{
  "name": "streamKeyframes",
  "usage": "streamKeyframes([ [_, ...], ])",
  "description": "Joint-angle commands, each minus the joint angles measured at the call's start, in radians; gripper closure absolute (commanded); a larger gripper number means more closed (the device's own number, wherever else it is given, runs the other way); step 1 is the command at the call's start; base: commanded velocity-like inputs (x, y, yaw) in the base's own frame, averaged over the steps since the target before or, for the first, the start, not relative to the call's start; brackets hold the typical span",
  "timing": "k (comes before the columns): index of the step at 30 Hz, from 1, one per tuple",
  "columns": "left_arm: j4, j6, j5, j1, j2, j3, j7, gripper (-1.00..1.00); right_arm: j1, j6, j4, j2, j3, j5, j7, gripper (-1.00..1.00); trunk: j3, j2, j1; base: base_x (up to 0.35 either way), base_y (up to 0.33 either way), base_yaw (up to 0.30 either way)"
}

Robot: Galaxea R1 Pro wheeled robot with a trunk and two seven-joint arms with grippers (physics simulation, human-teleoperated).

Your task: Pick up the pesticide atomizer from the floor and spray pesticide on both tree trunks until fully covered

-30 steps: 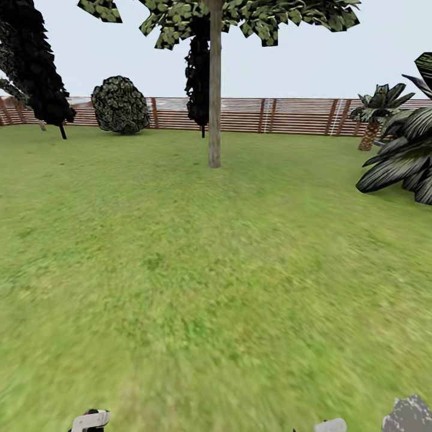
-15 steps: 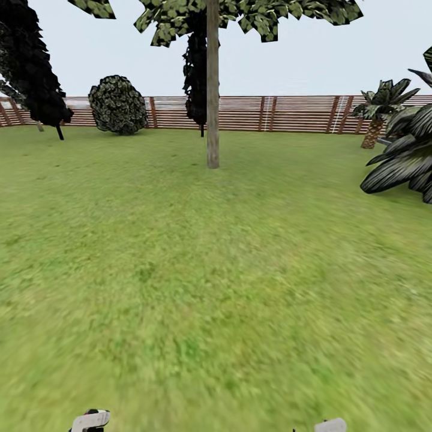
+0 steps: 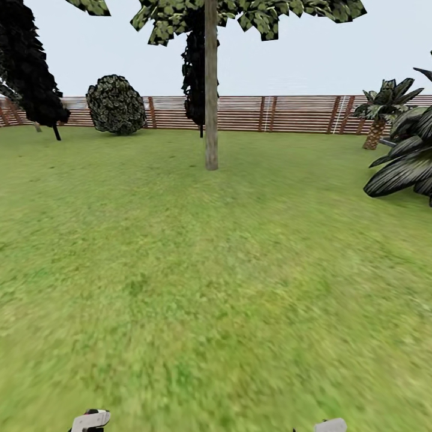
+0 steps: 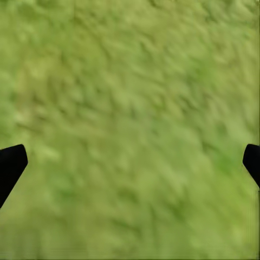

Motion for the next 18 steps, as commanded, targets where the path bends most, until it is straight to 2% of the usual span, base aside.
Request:
streamKeyframes([
  [1, 0.001, -0.001, 0.009, -0.001, 0.000, 0.005, -0.010, 1.00, -0.001, -0.003, 0.000, 0.000, 0.000, 0.006, 0.000, -1.00, -0.001, 0.000, 0.000, 0.338, -0.079, 0.000],
  [18, 0.001, -0.001, 0.009, -0.001, 0.000, 0.005, -0.010, 1.00, -0.001, -0.003, 0.001, 0.000, 0.000, 0.006, 0.000, -1.00, -0.001, 0.000, 0.000, 0.338, -0.079, 0.000],
])
